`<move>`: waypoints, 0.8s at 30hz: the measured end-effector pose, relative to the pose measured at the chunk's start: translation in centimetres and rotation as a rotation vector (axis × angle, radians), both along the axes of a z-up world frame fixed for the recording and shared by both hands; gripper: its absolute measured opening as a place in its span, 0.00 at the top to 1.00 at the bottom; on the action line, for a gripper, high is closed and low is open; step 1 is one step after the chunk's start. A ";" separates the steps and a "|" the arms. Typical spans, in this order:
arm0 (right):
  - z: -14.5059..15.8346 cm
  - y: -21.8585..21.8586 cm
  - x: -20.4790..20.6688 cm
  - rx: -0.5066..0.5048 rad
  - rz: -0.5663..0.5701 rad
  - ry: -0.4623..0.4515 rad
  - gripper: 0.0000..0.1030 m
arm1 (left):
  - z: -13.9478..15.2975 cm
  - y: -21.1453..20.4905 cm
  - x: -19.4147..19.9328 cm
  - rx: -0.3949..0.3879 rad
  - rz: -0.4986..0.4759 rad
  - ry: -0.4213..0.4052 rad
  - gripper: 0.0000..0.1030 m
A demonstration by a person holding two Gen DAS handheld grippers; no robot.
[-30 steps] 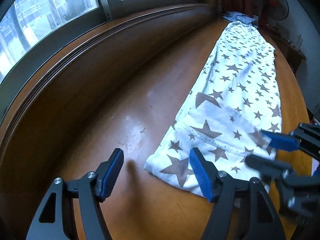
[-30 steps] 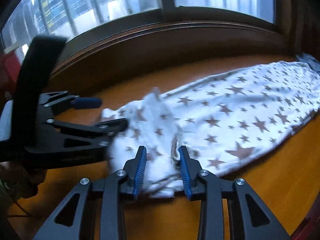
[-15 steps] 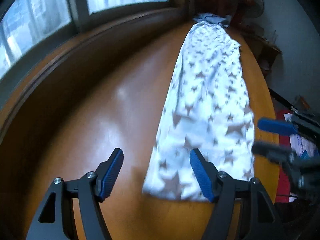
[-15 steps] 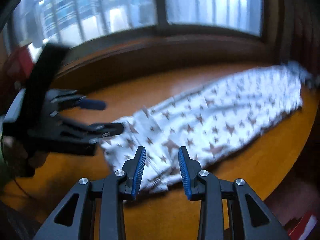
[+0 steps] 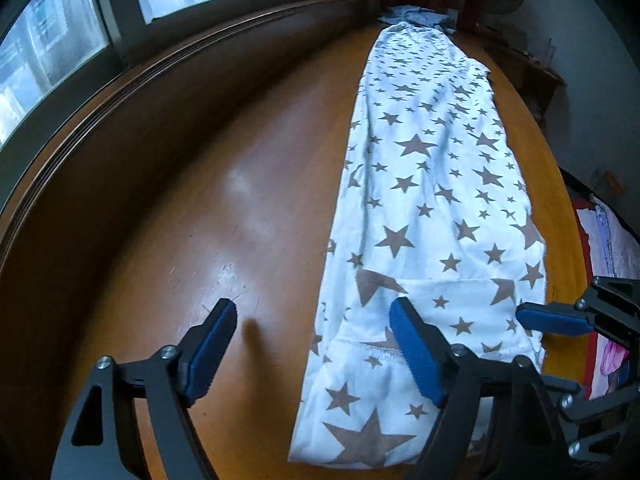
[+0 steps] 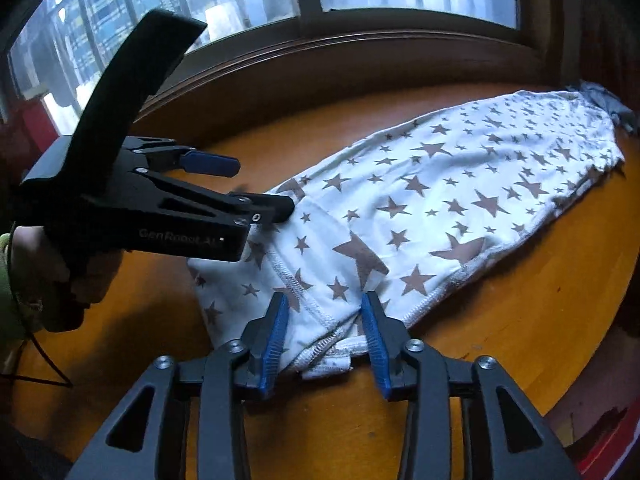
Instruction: Fold clothes
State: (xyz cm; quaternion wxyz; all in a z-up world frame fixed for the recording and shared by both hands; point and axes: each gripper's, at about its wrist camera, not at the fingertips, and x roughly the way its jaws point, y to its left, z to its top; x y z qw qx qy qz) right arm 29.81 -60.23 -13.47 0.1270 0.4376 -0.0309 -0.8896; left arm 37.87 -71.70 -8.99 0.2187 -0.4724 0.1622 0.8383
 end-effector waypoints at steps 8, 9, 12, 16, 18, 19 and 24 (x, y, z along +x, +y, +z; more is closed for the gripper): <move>0.6 -0.3 1.2 -0.023 0.047 0.015 0.45 | 0.1 1.2 1.0 -0.132 -0.049 0.082 0.10; 0.7 -0.3 1.2 -0.024 0.049 0.017 0.45 | 0.3 1.1 1.0 -0.140 -0.050 0.077 0.10; 1.1 -0.4 2.0 0.010 0.019 0.023 0.45 | 1.5 0.3 1.7 -0.123 -0.065 0.104 0.10; 2.4 -1.0 4.7 0.074 -0.015 0.096 0.45 | 3.0 -1.7 3.6 -0.079 -0.153 0.129 0.10; 2.6 -2.0 6.0 0.123 -0.008 0.102 0.45 | 3.0 -2.7 4.5 -0.061 -0.198 0.116 0.10; 2.5 -2.8 6.7 0.153 0.005 0.104 0.45 | 2.9 -3.0 5.1 -0.048 -0.224 0.108 0.10; 1.7 -6.2 8.5 0.275 0.043 0.101 0.45 | 1.7 -4.3 7.7 -0.002 -0.352 0.089 0.10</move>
